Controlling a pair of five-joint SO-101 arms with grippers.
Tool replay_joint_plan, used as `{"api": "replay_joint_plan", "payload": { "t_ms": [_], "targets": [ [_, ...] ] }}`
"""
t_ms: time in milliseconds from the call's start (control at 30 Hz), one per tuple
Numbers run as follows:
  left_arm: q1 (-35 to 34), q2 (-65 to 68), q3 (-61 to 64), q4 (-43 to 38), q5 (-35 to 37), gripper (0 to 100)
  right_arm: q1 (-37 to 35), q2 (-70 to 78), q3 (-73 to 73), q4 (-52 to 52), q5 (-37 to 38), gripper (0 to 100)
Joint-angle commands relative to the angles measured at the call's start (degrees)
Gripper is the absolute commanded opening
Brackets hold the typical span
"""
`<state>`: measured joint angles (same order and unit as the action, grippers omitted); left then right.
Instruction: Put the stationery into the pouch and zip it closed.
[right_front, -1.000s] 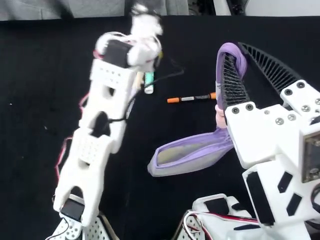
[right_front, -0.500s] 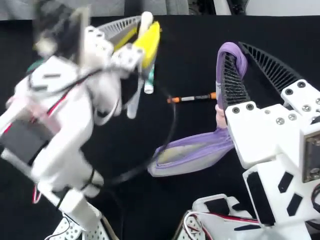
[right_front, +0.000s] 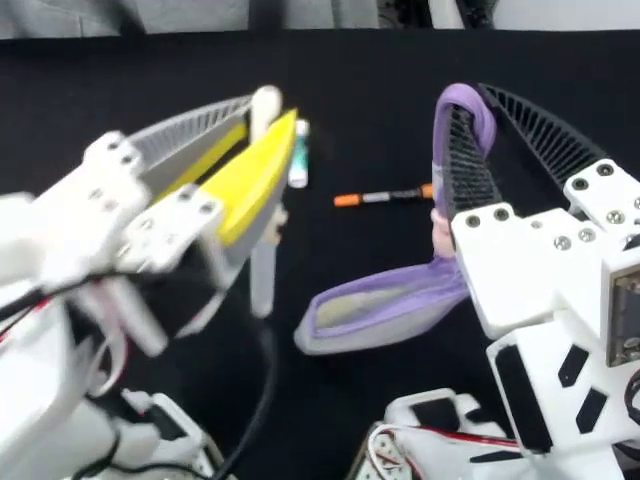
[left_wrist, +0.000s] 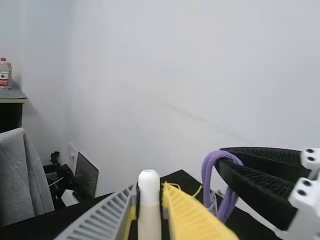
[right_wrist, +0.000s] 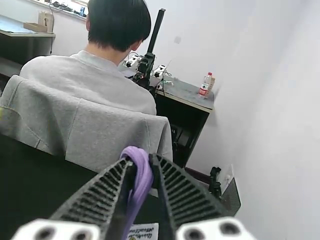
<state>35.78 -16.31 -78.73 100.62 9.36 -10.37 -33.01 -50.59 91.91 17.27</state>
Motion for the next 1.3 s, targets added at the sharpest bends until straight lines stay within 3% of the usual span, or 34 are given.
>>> {"api": "replay_joint_plan", "payload": {
  "t_ms": [0,200,333,500,700,800,867,1267],
  "targets": [
    [1.7,-8.8,9.5,0.4,0.4,3,-0.7,0.2,-1.9,0.0,0.4,1.2],
    [1.9,-17.8,27.5,-2.5,0.8,3,-0.7,0.2,-1.7,0.0,0.4,1.2],
    [1.5,-23.4,40.3,-10.3,1.2,3,-0.7,0.3,-1.5,0.0,0.4,1.2],
    [1.5,-33.1,56.6,-19.2,7.6,3,-0.7,0.2,-1.5,0.0,0.4,1.2],
    [1.6,-46.7,85.6,-50.1,0.7,3,-0.6,0.3,-1.5,0.0,0.4,1.2],
    [2.1,-52.9,99.9,-67.7,-0.4,3,-0.6,0.3,-1.5,0.0,0.4,1.2],
    [2.1,-55.6,106.7,-75.3,-0.4,3,-0.5,0.3,-1.5,0.0,0.4,1.2],
    [2.1,-56.2,111.6,-76.4,-0.1,3,-0.6,0.6,-1.5,-0.1,0.4,1.2]
  ]
}}
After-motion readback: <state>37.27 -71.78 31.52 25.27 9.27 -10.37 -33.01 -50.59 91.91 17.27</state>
